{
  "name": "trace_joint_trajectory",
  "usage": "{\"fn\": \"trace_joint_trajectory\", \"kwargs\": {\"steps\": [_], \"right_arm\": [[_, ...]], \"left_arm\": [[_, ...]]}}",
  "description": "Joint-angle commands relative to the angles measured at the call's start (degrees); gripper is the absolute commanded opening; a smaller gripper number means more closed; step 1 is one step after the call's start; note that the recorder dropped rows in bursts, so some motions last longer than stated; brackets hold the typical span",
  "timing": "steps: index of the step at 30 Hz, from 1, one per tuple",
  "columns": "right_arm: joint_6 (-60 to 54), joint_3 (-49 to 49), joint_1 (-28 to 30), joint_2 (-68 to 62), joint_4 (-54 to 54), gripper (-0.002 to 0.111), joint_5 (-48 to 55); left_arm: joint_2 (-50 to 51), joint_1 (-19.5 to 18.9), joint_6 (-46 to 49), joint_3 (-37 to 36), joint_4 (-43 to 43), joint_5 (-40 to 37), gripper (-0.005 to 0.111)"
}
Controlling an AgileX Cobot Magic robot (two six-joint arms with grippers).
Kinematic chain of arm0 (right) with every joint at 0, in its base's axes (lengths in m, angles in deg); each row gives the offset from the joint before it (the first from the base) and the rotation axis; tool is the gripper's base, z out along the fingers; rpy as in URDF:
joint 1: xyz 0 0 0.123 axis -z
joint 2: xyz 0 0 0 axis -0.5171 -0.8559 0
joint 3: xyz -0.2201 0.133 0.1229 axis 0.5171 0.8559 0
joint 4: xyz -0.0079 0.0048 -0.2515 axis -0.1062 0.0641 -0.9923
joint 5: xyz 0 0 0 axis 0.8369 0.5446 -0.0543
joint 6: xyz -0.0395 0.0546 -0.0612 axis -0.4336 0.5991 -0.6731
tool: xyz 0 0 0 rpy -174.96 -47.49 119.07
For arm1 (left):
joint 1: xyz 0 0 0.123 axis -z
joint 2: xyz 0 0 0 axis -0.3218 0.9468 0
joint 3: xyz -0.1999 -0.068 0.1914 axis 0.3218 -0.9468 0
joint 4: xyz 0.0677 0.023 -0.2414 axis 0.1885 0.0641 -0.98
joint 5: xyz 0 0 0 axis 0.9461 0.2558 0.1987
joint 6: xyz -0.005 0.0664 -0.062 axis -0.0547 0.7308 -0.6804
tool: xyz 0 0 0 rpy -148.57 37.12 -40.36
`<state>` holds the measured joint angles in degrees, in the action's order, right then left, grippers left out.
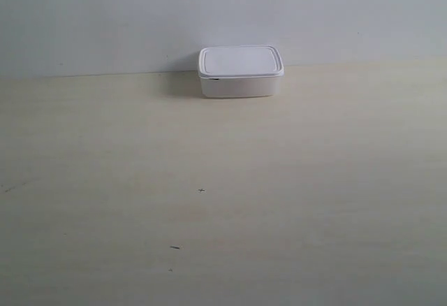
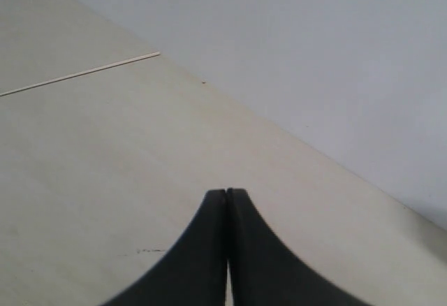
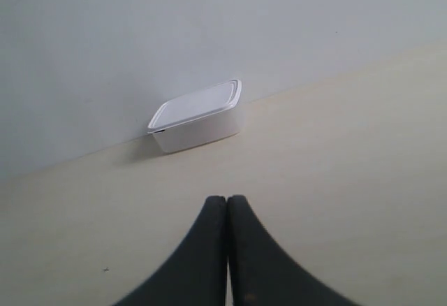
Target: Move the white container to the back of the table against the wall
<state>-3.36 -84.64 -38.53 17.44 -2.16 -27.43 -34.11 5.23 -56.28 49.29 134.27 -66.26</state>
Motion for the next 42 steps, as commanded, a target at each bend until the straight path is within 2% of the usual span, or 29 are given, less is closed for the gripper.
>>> {"fn": "trace_joint_trajectory", "kwargs": {"steps": [1,8,10,13,17,22,25,32,35,40,42], "right_arm": [[0.02,0.29,0.28,0.33,-0.18,0.0,-0.2],[0.02,0.29,0.28,0.33,-0.18,0.0,-0.2],[0.02,0.29,0.28,0.33,-0.18,0.0,-0.2],[0.02,0.29,0.28,0.33,-0.18,0.0,-0.2],[0.02,0.29,0.28,0.33,-0.18,0.0,-0.2],[0.02,0.29,0.28,0.33,-0.18,0.0,-0.2],[0.02,0.29,0.28,0.33,-0.18,0.0,-0.2],[0.02,0.29,0.28,0.33,-0.18,0.0,-0.2],[0.02,0.29,0.28,0.33,-0.18,0.0,-0.2],[0.02,0.29,0.28,0.33,-0.18,0.0,-0.2],[0.02,0.29,0.28,0.33,-0.18,0.0,-0.2]], "left_arm": [[-0.3,-0.07,-0.2,-0.18,-0.26,0.09,0.0],[-0.3,-0.06,-0.2,-0.18,-1.14,0.09,0.0],[-0.3,-0.06,0.77,-0.18,-4.89,-0.82,0.0],[-0.3,-0.06,7.91,-0.18,-11.08,-2.38,0.0],[-0.3,-0.06,27.69,-0.18,-22.54,-1.97,0.0],[-0.3,-0.06,65.75,-0.18,-44.57,2.22,0.0],[-0.3,-0.06,78.6,-0.18,-51.89,1.74,0.0],[-0.3,-0.06,78.4,-0.18,-51.32,0.71,0.0],[-0.3,-0.06,72.64,-0.18,-48.43,0.71,0.0],[-0.3,-0.06,56.07,-0.18,-36.37,0.48,0.0],[-0.3,-0.06,53.94,-0.18,-34.09,0.48,0.0]]}}
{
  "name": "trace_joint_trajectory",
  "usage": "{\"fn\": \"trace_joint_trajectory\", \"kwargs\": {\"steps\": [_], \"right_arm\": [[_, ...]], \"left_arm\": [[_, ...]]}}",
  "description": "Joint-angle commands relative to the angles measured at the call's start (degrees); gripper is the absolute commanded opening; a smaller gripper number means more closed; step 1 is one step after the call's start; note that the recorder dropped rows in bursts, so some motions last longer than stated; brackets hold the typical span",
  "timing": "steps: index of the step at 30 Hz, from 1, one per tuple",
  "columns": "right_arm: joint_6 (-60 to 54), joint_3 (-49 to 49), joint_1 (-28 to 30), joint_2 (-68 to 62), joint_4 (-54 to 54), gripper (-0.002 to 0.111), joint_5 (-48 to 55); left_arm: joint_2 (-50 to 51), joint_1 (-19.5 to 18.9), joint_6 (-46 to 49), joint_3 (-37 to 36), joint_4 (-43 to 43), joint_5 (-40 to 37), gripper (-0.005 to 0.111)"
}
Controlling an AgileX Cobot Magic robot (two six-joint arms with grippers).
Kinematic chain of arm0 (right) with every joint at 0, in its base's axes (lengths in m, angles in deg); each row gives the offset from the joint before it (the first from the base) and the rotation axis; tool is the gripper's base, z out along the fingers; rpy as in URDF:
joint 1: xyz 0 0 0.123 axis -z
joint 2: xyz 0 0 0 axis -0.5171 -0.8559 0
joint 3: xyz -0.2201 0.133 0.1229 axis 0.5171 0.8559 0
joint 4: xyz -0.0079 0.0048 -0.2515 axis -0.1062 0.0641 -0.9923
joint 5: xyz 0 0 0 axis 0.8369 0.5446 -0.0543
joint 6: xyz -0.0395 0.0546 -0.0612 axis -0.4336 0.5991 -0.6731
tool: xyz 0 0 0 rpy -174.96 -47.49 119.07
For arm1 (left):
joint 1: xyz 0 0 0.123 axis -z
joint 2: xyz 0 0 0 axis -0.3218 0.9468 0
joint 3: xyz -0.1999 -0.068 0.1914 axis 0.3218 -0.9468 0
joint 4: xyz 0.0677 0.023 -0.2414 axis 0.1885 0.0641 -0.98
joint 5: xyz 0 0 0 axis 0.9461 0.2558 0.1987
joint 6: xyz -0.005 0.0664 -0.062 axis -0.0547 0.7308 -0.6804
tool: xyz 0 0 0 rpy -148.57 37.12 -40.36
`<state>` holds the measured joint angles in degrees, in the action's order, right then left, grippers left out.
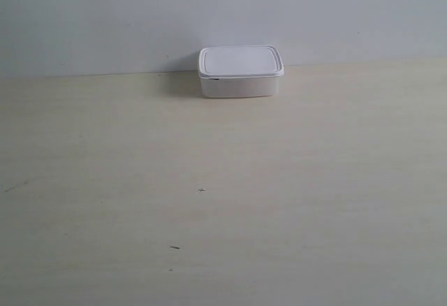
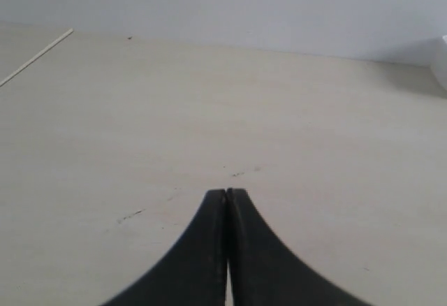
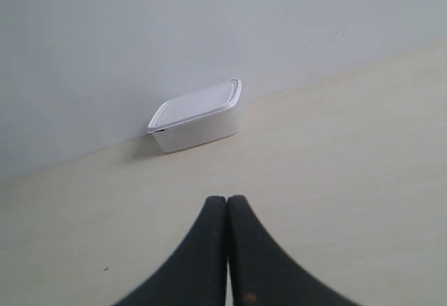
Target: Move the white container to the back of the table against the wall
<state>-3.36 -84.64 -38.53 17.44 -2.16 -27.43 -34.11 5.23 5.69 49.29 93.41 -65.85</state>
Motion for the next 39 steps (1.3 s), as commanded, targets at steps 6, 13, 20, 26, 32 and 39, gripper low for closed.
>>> {"fn": "trace_joint_trajectory", "kwargs": {"steps": [6,13,20,26,32,39], "right_arm": [[0.02,0.29,0.28,0.33,-0.18,0.0,-0.2],[0.02,0.29,0.28,0.33,-0.18,0.0,-0.2],[0.02,0.29,0.28,0.33,-0.18,0.0,-0.2],[0.02,0.29,0.28,0.33,-0.18,0.0,-0.2],[-3.36,0.29,0.29,0.33,-5.65,0.0,-0.41],[-4.58,0.29,0.39,0.33,-13.04,0.0,2.23]], "left_arm": [[-0.3,-0.06,-7.89,-0.18,7.41,0.07,0.0],[-0.3,-0.06,-7.89,-0.18,7.41,0.07,0.0],[-0.3,-0.06,-7.89,-0.18,7.41,0.07,0.0],[-0.3,-0.06,-7.89,-0.18,7.41,0.07,0.0],[-0.3,-0.06,-7.89,-0.18,7.41,0.07,0.0],[-0.3,-0.06,-7.89,-0.18,7.41,0.07,0.0]]}}
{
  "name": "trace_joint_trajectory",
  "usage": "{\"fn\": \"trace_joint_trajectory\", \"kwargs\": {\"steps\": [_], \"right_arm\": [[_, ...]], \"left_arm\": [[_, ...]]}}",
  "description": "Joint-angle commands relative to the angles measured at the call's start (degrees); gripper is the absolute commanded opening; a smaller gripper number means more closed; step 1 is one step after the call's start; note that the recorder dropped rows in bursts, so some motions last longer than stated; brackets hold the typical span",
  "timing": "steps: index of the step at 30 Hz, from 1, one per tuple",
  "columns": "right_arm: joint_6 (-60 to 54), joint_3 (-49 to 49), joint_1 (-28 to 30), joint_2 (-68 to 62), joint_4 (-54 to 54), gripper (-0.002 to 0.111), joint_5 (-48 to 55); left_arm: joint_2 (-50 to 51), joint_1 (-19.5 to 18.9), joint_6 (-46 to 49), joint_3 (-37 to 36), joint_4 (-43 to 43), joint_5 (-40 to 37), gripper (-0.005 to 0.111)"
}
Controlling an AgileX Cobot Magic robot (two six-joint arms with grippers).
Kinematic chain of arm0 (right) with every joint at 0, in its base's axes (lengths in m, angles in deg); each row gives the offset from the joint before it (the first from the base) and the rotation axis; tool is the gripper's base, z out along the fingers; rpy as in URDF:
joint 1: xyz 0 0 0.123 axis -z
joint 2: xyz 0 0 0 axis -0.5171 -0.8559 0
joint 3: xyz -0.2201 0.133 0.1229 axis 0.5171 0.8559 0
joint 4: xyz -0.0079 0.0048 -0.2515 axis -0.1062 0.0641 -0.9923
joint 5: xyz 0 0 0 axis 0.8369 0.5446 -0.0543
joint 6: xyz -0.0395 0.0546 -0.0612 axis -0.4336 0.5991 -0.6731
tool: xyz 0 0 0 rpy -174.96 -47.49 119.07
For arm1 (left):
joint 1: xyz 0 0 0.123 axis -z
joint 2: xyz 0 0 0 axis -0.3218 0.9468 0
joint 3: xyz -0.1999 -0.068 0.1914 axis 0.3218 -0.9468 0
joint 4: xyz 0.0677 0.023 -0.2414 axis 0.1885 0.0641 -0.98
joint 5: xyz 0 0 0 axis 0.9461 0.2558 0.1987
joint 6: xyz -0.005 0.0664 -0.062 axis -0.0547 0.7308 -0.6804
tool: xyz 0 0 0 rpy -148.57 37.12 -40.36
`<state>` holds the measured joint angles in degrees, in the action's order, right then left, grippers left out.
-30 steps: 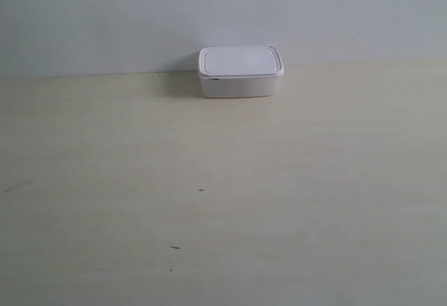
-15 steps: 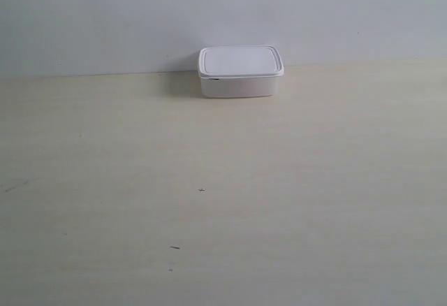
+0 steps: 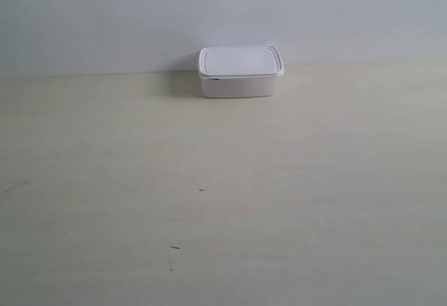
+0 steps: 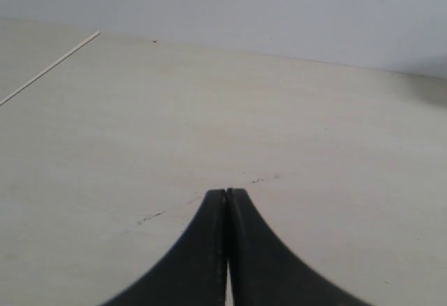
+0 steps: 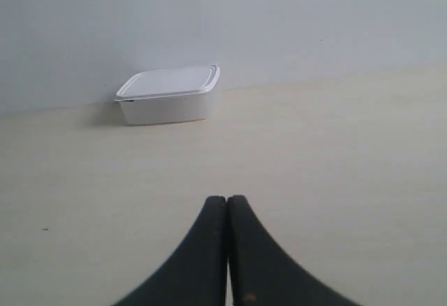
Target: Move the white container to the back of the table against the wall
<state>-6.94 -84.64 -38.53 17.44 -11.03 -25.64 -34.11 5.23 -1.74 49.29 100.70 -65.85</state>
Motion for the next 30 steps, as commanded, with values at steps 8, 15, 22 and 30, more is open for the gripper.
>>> {"fn": "trace_joint_trajectory", "kwargs": {"steps": [8,15,22,30], "right_arm": [[15.17,0.29,0.5,0.33,-24.33,0.0,0.34],[20.05,0.29,6.38,0.33,-26.89,0.0,0.57],[19.21,0.29,6.38,0.33,-25.72,0.0,0.99],[19.23,0.29,6.38,0.33,-25.72,0.0,0.85]], "left_arm": [[-0.3,-0.06,-0.47,-0.18,0.12,0.07,0.0],[-0.3,-0.06,-0.47,-0.18,0.12,0.07,0.0],[-0.3,-0.06,-0.47,-0.18,0.12,0.07,0.0],[-0.3,-0.06,-0.47,-0.18,0.12,0.07,0.0]]}}
